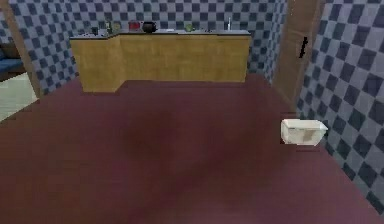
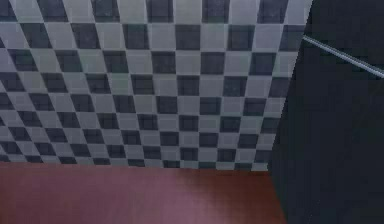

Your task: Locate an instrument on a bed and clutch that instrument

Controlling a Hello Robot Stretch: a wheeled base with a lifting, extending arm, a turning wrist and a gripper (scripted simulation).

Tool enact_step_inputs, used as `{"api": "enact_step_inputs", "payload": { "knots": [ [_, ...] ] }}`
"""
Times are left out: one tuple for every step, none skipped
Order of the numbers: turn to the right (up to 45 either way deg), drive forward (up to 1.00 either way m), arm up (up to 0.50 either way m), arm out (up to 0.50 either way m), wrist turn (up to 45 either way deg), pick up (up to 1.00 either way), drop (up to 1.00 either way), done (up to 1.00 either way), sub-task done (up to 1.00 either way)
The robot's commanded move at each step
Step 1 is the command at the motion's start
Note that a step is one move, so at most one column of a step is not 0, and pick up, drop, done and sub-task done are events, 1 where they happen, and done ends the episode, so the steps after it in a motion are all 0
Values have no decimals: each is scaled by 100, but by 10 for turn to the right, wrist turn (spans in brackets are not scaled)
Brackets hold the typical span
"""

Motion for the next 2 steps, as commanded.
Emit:
{"api": "enact_step_inputs", "payload": {
  "knots": [
    [-30, 0, 0, 0, 0, 0, 0, 0, 0],
    [0, 35, 0, 0, 0, 0, 0, 0, 0]
  ]
}}
